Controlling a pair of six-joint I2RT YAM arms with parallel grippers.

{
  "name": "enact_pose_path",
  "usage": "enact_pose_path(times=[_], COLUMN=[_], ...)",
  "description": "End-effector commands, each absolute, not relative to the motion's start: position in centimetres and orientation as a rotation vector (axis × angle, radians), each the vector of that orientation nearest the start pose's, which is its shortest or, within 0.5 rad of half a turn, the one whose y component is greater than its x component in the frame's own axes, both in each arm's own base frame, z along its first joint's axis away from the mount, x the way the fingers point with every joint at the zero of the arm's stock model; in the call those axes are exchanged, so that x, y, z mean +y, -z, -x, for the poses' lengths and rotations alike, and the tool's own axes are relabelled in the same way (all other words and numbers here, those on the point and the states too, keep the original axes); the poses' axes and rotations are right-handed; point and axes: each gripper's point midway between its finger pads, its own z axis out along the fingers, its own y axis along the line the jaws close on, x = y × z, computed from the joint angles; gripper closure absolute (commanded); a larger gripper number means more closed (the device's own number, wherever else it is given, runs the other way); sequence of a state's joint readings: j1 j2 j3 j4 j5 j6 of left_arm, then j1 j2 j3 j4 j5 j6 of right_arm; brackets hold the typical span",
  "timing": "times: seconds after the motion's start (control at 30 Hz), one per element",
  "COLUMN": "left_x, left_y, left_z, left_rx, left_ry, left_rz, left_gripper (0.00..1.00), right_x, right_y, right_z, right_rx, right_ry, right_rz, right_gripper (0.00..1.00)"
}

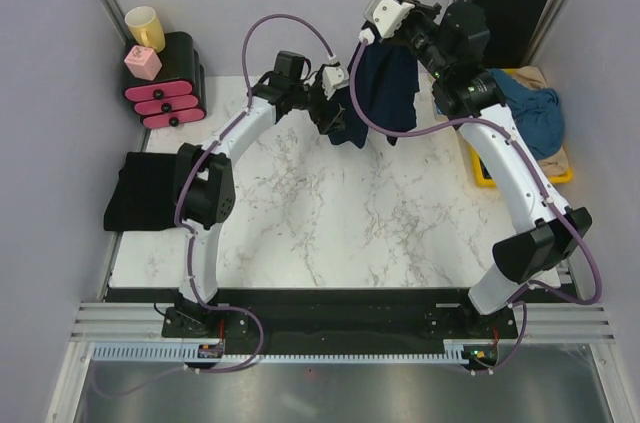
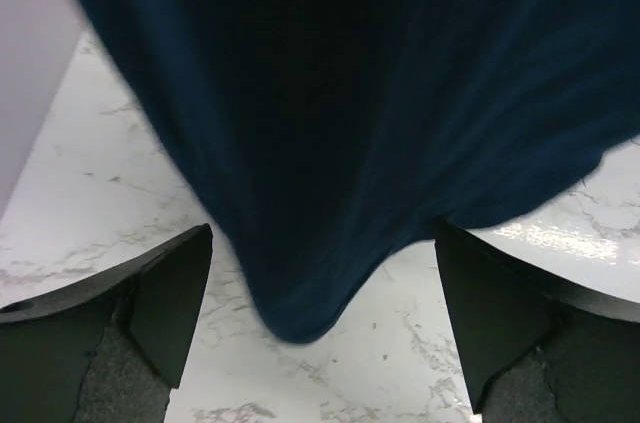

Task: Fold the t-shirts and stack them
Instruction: Move the tshirt to the center of the board

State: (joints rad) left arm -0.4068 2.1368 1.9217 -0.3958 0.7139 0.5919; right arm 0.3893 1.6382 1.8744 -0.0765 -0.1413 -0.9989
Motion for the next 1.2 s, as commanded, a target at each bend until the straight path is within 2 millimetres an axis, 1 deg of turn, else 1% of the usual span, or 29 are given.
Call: enact_pose_path(times=[0.0,0.03,0.07,0.1,0.13,0.17,0.23,0.27,0.3,0.33,0.37,0.4,0.43,0.47,0.53,0.57,0.63,0.67,0.73,0.77,0.8,0.87,0.9,0.93,0.97,1.0,1.07,1.13,1.17], left_x=[-34.5,-34.8,-35.2,-35.4,-35.5,-35.4,-34.9,-34.4,-34.1,-33.1,-32.1,-31.4,-30.1,-28.6,-26.2,-24.2,-21.3,-19.2,-16.6,-14.7,-13.7,-11.3,-10.7,-10.1,-9.2,-8.9,-8.1,-7.8,-7.8], left_y=[-18.5,-18.4,-18.6,-17.8,-17.7,-18.3,-19.0,-19.1,-19.4,-20.1,-20.7,-21.2,-22.4,-23.2,-24.4,-26.0,-27.4,-28.7,-29.2,-29.5,-30.2,-29.8,-30.6,-29.6,-29.3,-29.1,-28.4,-27.9,-27.7], left_z=[-48.5,-48.6,-49.1,-49.6,-50.1,-51.0,-51.9,-52.2,-52.4,-52.7,-53.0,-53.3,-53.7,-54.2,-55.1,-55.5,-56.1,-56.3,-56.4,-56.5,-56.1,-55.7,-55.1,-54.7,-54.4,-54.0,-53.2,-52.9,-52.9], left_rx=[1.605,1.611,1.598,1.615,1.645,1.64,1.645,1.647,1.64,1.632,1.628,1.622,1.617,1.62,1.632,1.627,1.637,1.636,1.661,1.678,1.677,1.711,1.703,1.719,1.732,1.728,1.744,1.754,1.763], left_ry=[0.77,0.778,0.766,0.763,0.762,0.72,0.655,0.622,0.588,0.514,0.479,0.445,0.376,0.339,0.245,0.201,0.108,0.057,-0.013,-0.044,-0.059,-0.111,-0.128,-0.142,-0.151,-0.166,-0.179,-0.182,-0.178], left_rz=[-1.308,-1.297,-1.288,-1.275,-1.236,-1.208,-1.18,-1.178,-1.18,-1.18,-1.174,-1.169,-1.153,-1.131,-1.091,-1.059,-1.02,-0.988,-0.974,-0.953,-0.949,-0.956,-0.962,-0.994,-1.001,-1.032,-1.053,-1.064,-1.064], left_gripper=[0.0,0.08,0.27,0.64,0.98,0.98,0.98,0.98,0.98,0.98,0.98,0.98,0.98,0.98,0.98,0.98,0.98,0.98,0.98,0.98,0.98,0.98,0.98,0.98,0.98,0.98,0.98,0.98,0.98], right_x=[18.4,18.4,18.4,18.3,18.2,18.1,17.8,17.8,17.4,17.1,17.0,16.5,16.4,16.1,15.3,14.9,13.9,13.6,12.4,12.1,11.3,11.1,10.2,10.0,9.6,8.6,7.9,7.0,7.0], right_y=[-57.2,-57.5,-57.5,-57.5,-57.6,-56.9,-56.0,-54.8,-54.7,-54.2,-52.7,-52.6,-52.0,-50.8,-50.1,-49.0,-48.5,-47.7,-47.2,-46.5,-45.9,-44.6,-44.1,-43.8,-43.6,-43.2,-43.7,-43.5,-44.4], right_z=[-46.1,-45.8,-45.8,-45.7,-45.6,-45.7,-45.7,-46.0,-45.7,-45.7,-46.1,-45.9,-46.0,-46.3,-46.3,-46.5,-46.6,-46.7,-46.8,-46.9,-46.9,-46.8,-46.9,-47.0,-47.2,-47.6,-48.1,-49.1,-49.3], right_rx=[0.876,0.869,0.871,0.869,0.87,0.89,0.91,0.932,0.934,0.945,0.971,0.979,0.994,1.021,1.041,1.064,1.08,1.099,1.116,1.127,1.142,1.151,1.166,1.169,1.174,1.189,1.175,1.19,1.177], right_ry=[0.431,0.431,0.433,0.439,0.448,0.449,0.47,0.476,0.485,0.493,0.489,0.496,0.488,0.487,0.495,0.497,0.512,0.512,0.521,0.525,0.537,0.525,0.536,0.527,0.532,0.55,0.563,0.573,0.575], right_rz=[0.902,0.9,0.901,0.903,0.9,0.919,0.933,0.952,0.953,0.959,0.976,0.974,0.973,0.983,0.979,0.988,0.984,0.988,0.99,1.008,1.023,1.068,1.083,1.096,1.104,1.111,1.112,1.106,1.091], right_gripper=[1.0,1.0,1.0,1.0,1.0,1.0,1.0,1.0,1.0,1.0,1.0,1.0,1.0,1.0,1.0,1.0,1.0,1.0,1.0,1.0,1.0,1.0,1.0,1.0,1.0,1.0,1.0,1.0,1.0])
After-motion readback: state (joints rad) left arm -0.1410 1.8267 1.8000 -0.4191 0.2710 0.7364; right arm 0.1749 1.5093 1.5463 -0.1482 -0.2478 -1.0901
